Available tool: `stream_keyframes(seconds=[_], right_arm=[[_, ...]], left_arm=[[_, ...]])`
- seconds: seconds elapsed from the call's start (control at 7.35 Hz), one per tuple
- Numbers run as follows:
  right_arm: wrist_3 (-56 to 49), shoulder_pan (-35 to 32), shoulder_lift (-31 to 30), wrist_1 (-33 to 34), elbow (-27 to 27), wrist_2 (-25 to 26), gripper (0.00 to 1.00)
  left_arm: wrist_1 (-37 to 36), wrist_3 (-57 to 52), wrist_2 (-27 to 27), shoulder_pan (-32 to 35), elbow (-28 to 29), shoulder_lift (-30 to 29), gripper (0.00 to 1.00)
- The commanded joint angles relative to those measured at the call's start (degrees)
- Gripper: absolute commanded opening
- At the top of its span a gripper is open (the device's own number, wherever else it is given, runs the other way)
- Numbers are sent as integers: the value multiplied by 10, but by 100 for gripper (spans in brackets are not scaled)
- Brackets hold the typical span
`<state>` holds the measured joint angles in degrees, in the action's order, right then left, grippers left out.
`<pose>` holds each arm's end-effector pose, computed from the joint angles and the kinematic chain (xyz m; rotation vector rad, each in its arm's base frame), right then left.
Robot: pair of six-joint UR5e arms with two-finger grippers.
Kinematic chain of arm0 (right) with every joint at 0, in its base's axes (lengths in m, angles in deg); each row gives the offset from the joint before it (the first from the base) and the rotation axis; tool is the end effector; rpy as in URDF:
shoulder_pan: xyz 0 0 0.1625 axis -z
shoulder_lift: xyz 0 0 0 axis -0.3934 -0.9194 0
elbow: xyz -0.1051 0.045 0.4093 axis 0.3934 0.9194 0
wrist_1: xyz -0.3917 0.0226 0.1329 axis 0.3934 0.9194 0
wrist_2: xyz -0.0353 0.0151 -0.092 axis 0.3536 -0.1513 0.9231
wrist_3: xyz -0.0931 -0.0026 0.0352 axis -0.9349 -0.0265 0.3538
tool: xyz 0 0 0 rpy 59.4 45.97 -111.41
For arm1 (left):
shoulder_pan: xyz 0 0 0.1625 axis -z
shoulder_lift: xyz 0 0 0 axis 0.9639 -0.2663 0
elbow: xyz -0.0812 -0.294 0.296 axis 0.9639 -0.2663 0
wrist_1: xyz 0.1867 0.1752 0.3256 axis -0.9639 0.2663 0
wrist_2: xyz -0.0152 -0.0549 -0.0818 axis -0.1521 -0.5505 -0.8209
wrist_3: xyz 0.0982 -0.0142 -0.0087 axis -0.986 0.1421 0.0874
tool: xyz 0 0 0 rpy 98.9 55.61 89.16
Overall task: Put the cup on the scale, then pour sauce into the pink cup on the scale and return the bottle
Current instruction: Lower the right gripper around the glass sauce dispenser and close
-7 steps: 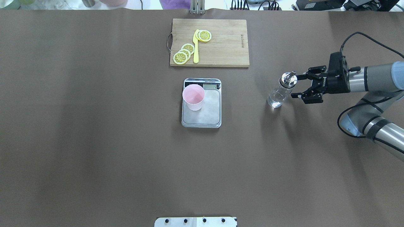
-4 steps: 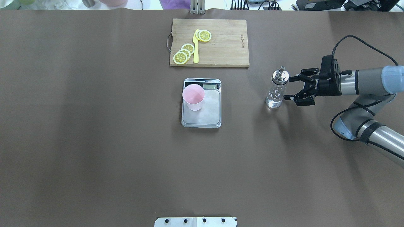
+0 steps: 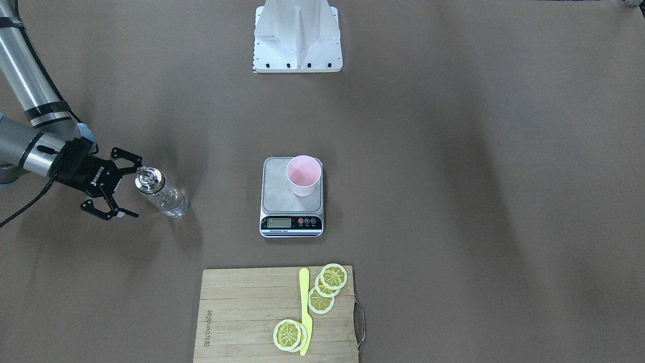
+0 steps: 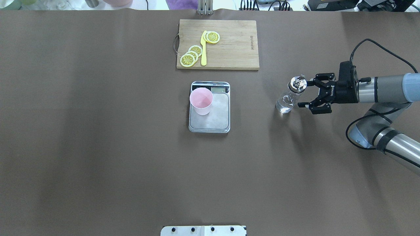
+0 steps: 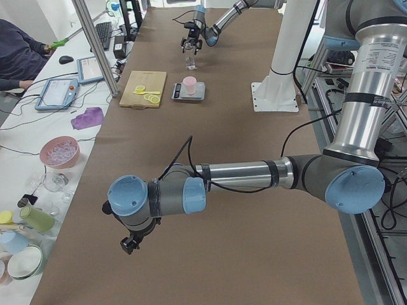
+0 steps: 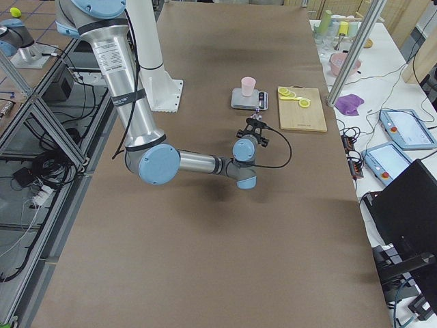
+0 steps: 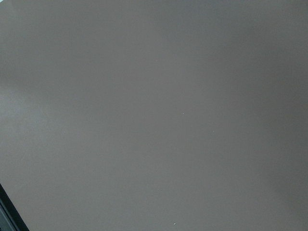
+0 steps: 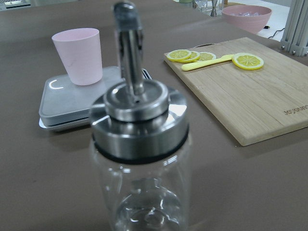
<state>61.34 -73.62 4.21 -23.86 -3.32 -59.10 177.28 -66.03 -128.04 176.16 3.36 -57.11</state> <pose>-0.3191 -0.5039 0.5349 1.2314 -1.2548 -0.7845 -0.1739 -0.5454 0.6707 0.3287 0.7619 0.5135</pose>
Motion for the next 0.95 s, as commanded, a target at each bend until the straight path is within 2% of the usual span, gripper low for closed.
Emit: stream_keyframes(seconds=[0.0,0.14,0.41,0.54,0.82], right_arm=[[2,4,-5,-12,0,1,95],[3,11,-5,-12,0,11,96],[8,44,-5,-12,-2,82,98],[14,53,-5,-12,-1,99,98],[14,54,-4,-12,-10,99,98]], left_arm=[[0,6,0,0,-4,-1,98],[0,6,0,0,-4,-2,98],[0,5,0,0,-4,-1,98],[0,6,0,0,-4,-1,98],[0,7,0,0,-3,0,98]])
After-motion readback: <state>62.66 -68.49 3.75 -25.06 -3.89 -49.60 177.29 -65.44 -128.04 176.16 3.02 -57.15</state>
